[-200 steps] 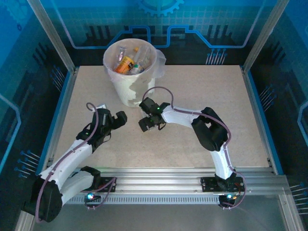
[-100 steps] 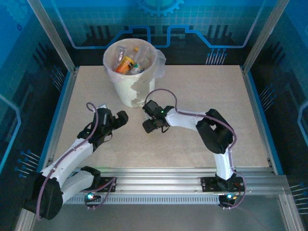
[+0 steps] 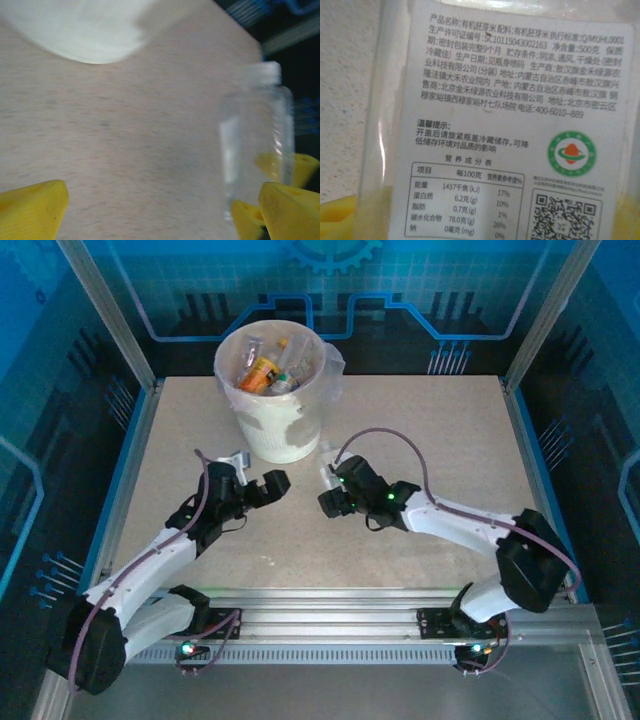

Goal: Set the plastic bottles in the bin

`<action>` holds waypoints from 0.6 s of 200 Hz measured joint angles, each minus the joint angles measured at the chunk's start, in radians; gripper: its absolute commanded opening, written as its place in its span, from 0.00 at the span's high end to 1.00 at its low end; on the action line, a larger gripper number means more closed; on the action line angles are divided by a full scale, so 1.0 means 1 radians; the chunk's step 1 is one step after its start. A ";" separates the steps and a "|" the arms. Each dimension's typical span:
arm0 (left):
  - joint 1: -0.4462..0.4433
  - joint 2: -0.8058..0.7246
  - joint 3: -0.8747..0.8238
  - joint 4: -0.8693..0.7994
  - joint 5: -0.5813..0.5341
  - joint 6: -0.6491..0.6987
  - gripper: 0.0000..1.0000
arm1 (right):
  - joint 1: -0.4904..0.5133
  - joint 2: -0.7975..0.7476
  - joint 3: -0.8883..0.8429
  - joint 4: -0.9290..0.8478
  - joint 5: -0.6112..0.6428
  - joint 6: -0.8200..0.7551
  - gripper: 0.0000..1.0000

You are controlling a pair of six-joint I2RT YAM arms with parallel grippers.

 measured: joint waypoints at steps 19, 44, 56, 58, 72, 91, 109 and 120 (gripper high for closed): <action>-0.048 0.000 0.028 0.068 0.079 0.005 0.01 | 0.003 -0.064 -0.042 0.055 0.001 -0.009 0.17; -0.105 0.005 0.106 0.124 0.150 0.033 0.01 | 0.026 -0.119 -0.055 0.109 0.001 -0.040 0.17; -0.119 0.013 0.138 0.148 0.168 0.037 0.02 | 0.042 -0.140 -0.055 0.137 0.001 -0.056 0.17; -0.121 0.014 0.143 0.151 0.171 0.037 0.02 | 0.045 -0.144 -0.054 0.141 0.000 -0.058 0.17; -0.123 0.034 0.163 0.178 0.179 0.037 0.05 | 0.061 -0.167 -0.055 0.162 0.000 -0.075 0.17; -0.124 0.075 0.175 0.200 0.185 0.035 0.10 | 0.075 -0.188 -0.055 0.185 0.000 -0.093 0.17; -0.124 0.112 0.178 0.214 0.195 0.033 0.12 | 0.084 -0.198 -0.055 0.192 0.000 -0.108 0.16; -0.124 0.125 0.181 0.215 0.198 0.033 0.13 | 0.088 -0.201 -0.054 0.193 0.000 -0.114 0.16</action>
